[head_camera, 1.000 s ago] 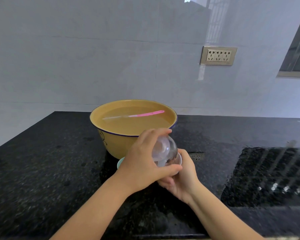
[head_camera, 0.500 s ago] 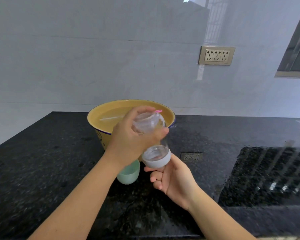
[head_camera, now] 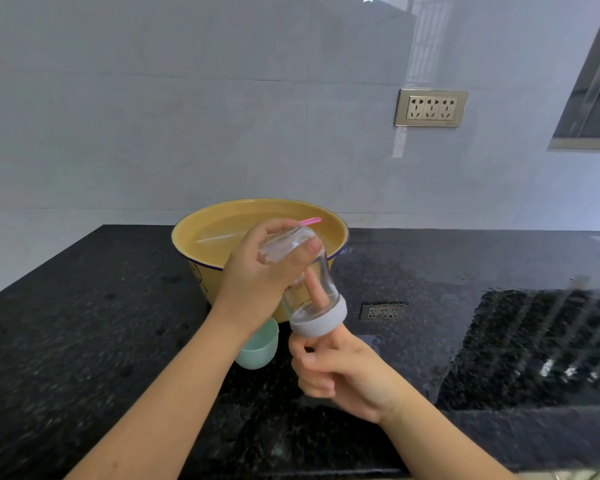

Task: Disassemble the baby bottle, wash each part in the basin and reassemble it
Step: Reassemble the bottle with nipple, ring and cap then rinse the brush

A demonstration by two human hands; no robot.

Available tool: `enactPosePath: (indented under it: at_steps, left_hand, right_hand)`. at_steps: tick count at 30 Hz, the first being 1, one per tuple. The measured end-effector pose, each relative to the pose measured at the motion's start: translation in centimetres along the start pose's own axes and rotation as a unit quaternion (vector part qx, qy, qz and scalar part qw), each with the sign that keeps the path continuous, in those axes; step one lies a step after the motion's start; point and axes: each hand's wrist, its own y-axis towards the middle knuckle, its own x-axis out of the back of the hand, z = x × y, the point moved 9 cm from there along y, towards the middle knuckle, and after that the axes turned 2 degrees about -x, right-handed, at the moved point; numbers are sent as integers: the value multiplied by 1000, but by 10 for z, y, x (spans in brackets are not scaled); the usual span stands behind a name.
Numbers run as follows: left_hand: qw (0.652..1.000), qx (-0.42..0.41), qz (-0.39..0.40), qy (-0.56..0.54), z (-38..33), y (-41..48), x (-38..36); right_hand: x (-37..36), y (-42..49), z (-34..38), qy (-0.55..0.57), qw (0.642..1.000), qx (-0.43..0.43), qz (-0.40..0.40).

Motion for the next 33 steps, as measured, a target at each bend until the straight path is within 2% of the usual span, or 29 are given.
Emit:
enactPosePath:
  at_steps: [4, 7, 9, 15, 23, 27, 33]
  left_hand:
    - [999, -16, 10, 40, 2, 0, 0]
    - [999, -27, -6, 24, -5, 3, 5]
    - [999, -34, -7, 19, -8, 4, 6]
    - [997, -64, 26, 17, -8, -2, -3]
    - [995, -51, 87, 8, -4, -10, -21]
    - [997, -44, 56, -1, -1, -8, -9]
    - [999, -43, -8, 2, -8, -4, 10]
  right_hand:
    - [9, 1, -6, 19, 999, -19, -46]
    - [17, 2, -6, 34, 994, -23, -102]
    - [23, 1, -4, 4, 990, -27, -138]
    - [43, -5, -4, 0, 968, -4, -250]
    - [52, -8, 0, 0, 957, 27, -288]
    - [50, -10, 6, -8, 953, 47, -298]
    - [53, -11, 7, -64, 945, 21, -319]
